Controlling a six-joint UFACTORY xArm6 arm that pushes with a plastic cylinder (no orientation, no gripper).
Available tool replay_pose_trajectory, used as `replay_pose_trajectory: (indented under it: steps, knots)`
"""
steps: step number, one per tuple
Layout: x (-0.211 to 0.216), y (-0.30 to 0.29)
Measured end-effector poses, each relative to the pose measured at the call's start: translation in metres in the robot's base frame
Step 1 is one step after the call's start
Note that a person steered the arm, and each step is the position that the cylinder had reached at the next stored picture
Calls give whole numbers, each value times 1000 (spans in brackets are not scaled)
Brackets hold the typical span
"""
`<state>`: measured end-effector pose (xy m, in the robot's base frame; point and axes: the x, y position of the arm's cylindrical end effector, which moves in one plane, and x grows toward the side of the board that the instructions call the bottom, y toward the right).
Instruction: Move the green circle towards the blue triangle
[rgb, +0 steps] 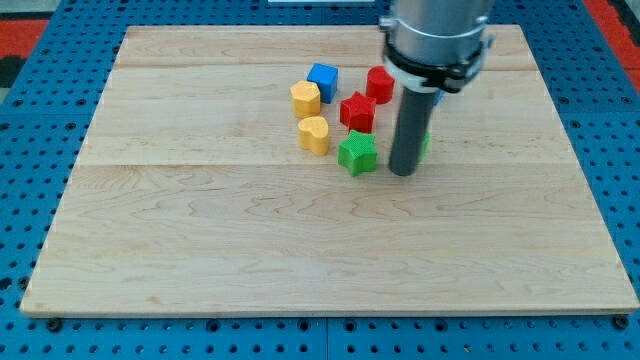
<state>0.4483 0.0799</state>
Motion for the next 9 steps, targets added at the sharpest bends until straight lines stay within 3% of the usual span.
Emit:
replay_pose_trajectory:
  steps: [1,5,7,9]
  knots:
    - [-31,3]
    - [-69,-4]
    - [-67,-8]
    - [-24,16]
